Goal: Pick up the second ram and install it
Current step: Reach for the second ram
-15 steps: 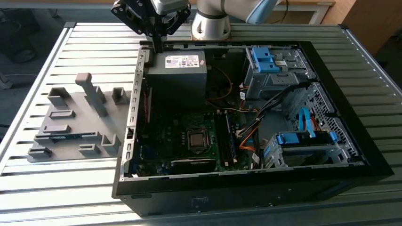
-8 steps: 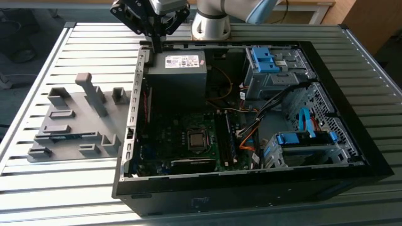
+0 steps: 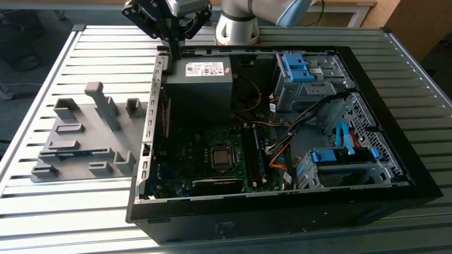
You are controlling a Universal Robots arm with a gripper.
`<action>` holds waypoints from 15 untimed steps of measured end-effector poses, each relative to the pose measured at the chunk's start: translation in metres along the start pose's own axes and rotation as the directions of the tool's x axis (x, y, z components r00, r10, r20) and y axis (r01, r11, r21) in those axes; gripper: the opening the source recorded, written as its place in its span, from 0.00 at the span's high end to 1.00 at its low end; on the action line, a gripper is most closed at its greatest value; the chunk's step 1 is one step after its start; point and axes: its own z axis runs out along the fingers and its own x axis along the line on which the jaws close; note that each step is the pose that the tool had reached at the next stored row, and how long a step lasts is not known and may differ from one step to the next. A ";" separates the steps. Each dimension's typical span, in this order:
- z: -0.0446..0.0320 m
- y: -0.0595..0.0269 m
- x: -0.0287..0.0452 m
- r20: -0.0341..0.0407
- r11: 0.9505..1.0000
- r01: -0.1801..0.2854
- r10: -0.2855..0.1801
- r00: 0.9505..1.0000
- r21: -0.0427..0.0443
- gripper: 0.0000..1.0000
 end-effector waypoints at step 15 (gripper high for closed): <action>-0.0001 -0.0004 0.0050 0.000 1.000 0.000 0.000 1.000 0.000 0.89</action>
